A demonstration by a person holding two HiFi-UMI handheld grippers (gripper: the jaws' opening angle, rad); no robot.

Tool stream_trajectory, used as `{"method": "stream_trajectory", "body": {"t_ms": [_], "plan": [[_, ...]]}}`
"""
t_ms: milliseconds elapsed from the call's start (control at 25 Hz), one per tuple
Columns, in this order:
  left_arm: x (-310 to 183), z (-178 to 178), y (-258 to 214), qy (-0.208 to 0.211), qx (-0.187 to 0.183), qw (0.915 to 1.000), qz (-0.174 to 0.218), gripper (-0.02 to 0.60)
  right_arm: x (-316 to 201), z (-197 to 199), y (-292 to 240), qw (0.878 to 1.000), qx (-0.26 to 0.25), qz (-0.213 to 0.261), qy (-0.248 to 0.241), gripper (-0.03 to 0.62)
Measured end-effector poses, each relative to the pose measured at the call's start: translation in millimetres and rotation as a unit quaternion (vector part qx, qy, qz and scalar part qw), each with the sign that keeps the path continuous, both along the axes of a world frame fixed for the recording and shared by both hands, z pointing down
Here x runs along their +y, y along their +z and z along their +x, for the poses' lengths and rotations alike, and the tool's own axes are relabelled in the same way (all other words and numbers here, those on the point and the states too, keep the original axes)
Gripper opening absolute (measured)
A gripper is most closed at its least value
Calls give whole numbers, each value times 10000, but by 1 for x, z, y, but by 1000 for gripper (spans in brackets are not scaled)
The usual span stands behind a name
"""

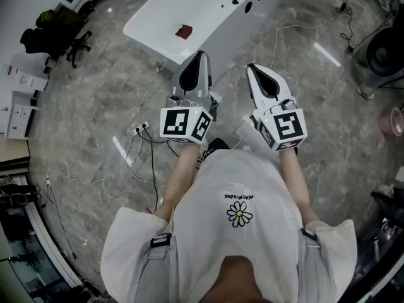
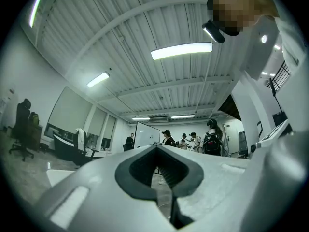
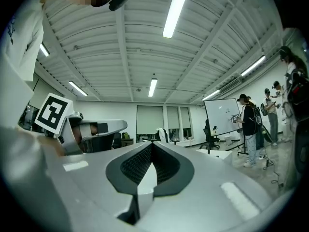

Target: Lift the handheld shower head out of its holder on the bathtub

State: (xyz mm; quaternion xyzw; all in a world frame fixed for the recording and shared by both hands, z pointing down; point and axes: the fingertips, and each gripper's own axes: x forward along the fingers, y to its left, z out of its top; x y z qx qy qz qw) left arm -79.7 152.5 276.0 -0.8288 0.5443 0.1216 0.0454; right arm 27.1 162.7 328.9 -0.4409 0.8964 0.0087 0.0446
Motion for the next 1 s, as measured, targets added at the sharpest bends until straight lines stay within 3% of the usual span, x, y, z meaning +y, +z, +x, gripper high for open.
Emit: {"method": "stream_trajectory", "body": {"t_ms": [160,320,400,560,600,680,1000], "plan": [[7,-3,4,-59,-16,9998,-185,0,-2,6,-1,9958,-855,-339,-22,20],[13,-16,3,-48,-231,9991,-338,0,-4,-7,-8,9762,-1942,-744,-614,15],[12,-27,12,-6,-195,9987,-463,0,-1,-19,-5,9666,-2157,-977,-981,11],[12,-36,29,12,-151,9973,-719,0,1,-30,10,9500,-2431,-1486,-1278,101],[9,-35,32,65,-166,9968,-785,0,2,-29,13,9480,-2442,-1575,-1298,112],[-4,-30,40,236,-217,9947,-981,0,0,-24,20,9529,-2254,-1629,-1209,26],[-70,9,77,935,-354,9871,-1250,0,-77,13,65,9788,-1267,-1607,100,23]]}}
